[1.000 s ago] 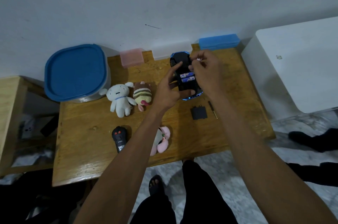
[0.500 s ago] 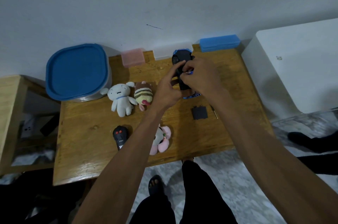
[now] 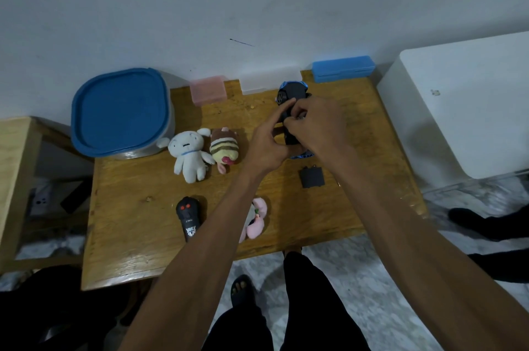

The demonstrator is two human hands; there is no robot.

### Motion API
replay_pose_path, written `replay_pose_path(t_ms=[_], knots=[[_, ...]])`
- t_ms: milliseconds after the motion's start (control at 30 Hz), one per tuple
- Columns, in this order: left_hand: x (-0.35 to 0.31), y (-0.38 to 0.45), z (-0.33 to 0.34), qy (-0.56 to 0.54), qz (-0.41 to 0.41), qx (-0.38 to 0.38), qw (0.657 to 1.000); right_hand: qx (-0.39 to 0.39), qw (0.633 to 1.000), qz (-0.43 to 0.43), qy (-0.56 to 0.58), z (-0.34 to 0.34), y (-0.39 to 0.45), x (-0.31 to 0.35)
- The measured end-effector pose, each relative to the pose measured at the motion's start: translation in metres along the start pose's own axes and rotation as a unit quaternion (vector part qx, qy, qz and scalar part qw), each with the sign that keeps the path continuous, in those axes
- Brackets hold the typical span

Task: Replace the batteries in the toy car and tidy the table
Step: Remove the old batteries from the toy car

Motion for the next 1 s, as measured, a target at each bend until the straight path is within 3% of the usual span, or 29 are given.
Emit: replay_pose_path(t_ms=[133,300,433,533,667,767,1000], knots=[[0.003,0.002,-0.002,-0.030,-0.022,0.013,0.999,0.009,0.999,-0.030,0.031,-0.005,-0.001,-0.007],[0.001,0.006,-0.007,-0.058,-0.027,0.008,0.998,0.080,0.990,-0.093,0.075,-0.009,0.007,-0.019],[-0.002,0.008,-0.006,-0.071,-0.032,0.008,0.997,0.081,0.986,-0.120,0.081,-0.013,0.007,-0.020],[-0.003,0.008,-0.007,-0.086,-0.039,0.004,0.995,0.049,0.987,-0.088,0.124,-0.014,0.005,-0.020],[0.001,0.004,-0.008,-0.082,-0.048,-0.003,0.995,-0.014,0.971,0.047,0.234,-0.019,0.006,-0.027],[0.007,0.001,-0.009,-0.077,-0.049,-0.003,0.996,-0.033,0.967,0.123,0.219,-0.019,0.006,-0.038],[0.010,0.001,-0.009,-0.058,-0.057,-0.001,0.997,-0.030,0.987,0.075,0.140,-0.005,-0.014,-0.040]])
Point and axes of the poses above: each hand's wrist, its own y-axis towards the middle knuckle, its own z-axis out of the palm, x = y × z, the point moved 3 cm from there along y, towards the middle knuckle, and after that the axes turned 2 degrees about z, right-handed, at the moved point
